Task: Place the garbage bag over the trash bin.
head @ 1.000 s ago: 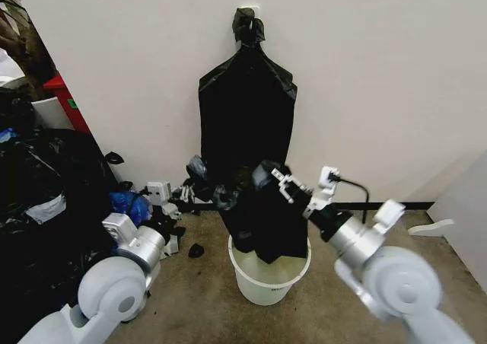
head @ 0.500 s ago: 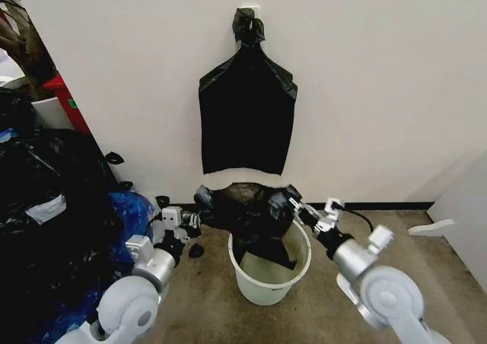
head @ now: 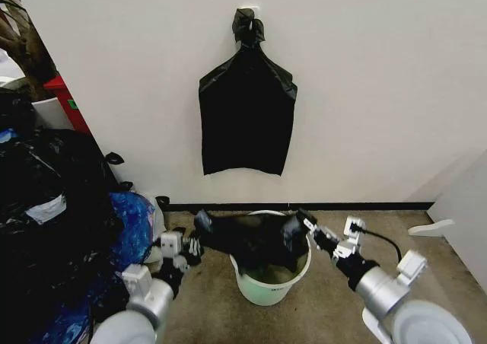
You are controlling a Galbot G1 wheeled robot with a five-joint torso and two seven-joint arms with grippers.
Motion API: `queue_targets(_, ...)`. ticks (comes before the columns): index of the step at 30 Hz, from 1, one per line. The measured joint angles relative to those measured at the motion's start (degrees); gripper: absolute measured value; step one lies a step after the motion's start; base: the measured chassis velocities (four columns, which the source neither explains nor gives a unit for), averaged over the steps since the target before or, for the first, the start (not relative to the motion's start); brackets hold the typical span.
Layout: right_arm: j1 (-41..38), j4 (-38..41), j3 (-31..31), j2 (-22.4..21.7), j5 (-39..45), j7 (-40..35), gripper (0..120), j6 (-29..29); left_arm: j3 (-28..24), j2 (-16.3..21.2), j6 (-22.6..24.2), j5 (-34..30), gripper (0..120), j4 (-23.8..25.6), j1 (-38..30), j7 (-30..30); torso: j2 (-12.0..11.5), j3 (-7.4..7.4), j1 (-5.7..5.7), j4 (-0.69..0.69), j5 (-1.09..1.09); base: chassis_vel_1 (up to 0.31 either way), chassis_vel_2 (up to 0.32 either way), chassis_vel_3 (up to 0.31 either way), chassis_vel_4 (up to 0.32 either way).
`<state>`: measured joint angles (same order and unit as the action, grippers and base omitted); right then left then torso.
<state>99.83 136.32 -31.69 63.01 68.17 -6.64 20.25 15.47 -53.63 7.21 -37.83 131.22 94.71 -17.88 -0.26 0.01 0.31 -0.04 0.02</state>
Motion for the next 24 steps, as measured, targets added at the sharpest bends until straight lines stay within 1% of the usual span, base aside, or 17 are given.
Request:
queue_targets(3, 2.8, -0.1, -0.1, 0.2, -1.9, 0.4, 0, 0.0, -0.4, 0.0, 0.0, 0.1, 0, 0.7, 1.6, -0.4, 0.0, 0.01, 0.0, 0.0, -0.01, 0.0, 0.0, 0.0, 0.0)
queue_targets(7, 4.1, -0.4, 0.2, 0.3, -2.8, 0.1, 0, -0.1, -0.5, -0.3, 0.7, -0.1, 0, 1.5, 3.3, -1.0, 0.0, 0.0, 0.0, 0.0, 0.0, 0.0, 0.0, 0.0, 0.0)
queue_targets(10, 4.5, -1.9, 0.4, 0.5, -3.7, 0.0, 0, -0.4, -0.8, -0.6, 0.9, 0.8, 0, 0.9, 4.2, -1.0, 0.0, 0.01, 0.0, 0.01, 0.0, 0.0, 0.0, 0.0, 0.0)
queue_targets(13, 5.0, -4.8, 0.8, 0.7, -5.7, -0.1, 0, -1.4, -1.4, -1.8, 1.1, 2.1, 0, -0.5, 5.8, -1.2, 0.0, 0.01, 0.0, 0.01, 0.0, 0.0, 0.0, 0.0, 0.0)
queue_targets(14, 5.1, -6.4, 1.3, 0.8, -7.5, -0.1, 0, -3.1, -1.6, -2.2, 1.2, 2.6, 0, -1.0, 6.4, -1.2, 0.0, 0.01, 0.0, 0.03, 0.0, 0.0, 0.0, 0.0, 0.0)
queue_targets(15, 5.1, -6.4, 1.3, 0.8, -7.5, -0.1, 0, -3.1, -1.6, -2.2, 1.2, 2.6, 0, -1.0, 6.4, -1.2, 0.0, 0.01, 0.0, 0.03, 0.0, 0.0, 0.0, 0.0, 0.0)
queue_targets(16, 5.2, -7.3, 1.6, 0.8, -8.9, 0.0, 0, -4.4, -1.6, -2.4, 1.2, 2.8, 0, -1.4, 6.5, -1.2, 0.0, 0.01, 0.0, 0.03, 0.0, 0.0, 0.0, 0.0, 0.0)
queue_targets(17, 5.3, -9.4, 2.0, 1.1, -11.6, 0.8, 0, -6.8, -1.8, -2.6, 1.2, 3.0, 0, -2.1, 6.5, -1.2, 0.0, 0.01, 0.0, 0.02, 0.0, 0.0, 0.0, 0.0, 0.0)
queue_targets(19, 5.4, -12.3, 2.3, 1.7, -14.4, 3.3, 0, -9.2, -2.3, -2.8, 1.4, 3.1, 0, -3.5, 5.6, -1.0, 0.0, 0.01, 0.0, 0.0, 0.0, 0.0, 0.0, 0.0, 0.0)
queue_targets(24, 3.9, -17.4, 2.8, 2.5, -16.8, 8.3, 0, -13.5, -2.9, -3.6, 1.9, 2.6, 0, -6.3, 2.8, -0.7, 0.0, 0.01, 0.0, -0.01, 0.0, 0.0, 0.0, 0.0, 0.0)
